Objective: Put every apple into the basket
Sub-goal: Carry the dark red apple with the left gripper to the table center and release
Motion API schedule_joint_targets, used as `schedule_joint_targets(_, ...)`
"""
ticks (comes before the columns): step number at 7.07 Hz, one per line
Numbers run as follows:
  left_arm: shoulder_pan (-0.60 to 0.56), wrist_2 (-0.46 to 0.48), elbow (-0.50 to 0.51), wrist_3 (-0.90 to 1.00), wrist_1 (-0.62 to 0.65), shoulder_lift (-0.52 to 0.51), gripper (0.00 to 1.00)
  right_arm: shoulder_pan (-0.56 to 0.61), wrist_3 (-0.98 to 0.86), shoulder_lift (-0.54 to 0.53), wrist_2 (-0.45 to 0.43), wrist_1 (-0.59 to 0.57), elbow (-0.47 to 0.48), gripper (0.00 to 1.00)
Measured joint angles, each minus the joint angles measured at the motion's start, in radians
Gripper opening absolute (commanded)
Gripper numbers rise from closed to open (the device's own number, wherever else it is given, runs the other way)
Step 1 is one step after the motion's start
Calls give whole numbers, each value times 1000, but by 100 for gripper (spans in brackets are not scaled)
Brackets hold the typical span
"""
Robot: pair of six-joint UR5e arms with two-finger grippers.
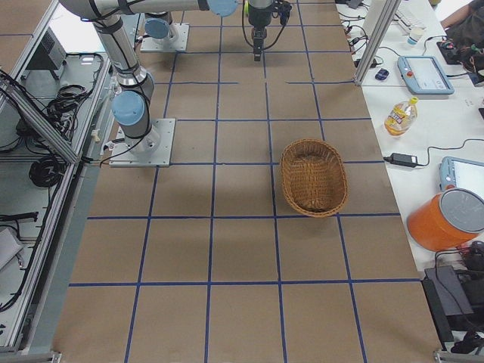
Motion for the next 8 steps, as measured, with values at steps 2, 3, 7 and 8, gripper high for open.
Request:
schedule_joint_targets(2, -169, -43, 86, -339, 9, -52, 42, 0, -1, 0, 0, -1, 5, 100)
schedule_joint_targets(3, -237, -68, 138, -477, 19, -94, 42, 0, -1, 0, 1, -2, 6, 100)
schedule_joint_targets(7, -375, -80, 258, -680, 91, -276, 99, 0, 0, 9, 4, -12, 7, 100)
schedule_joint_targets(8, -385, -77, 256, -672, 96, -289, 100, 1, -1, 14, 4, -13, 8, 100)
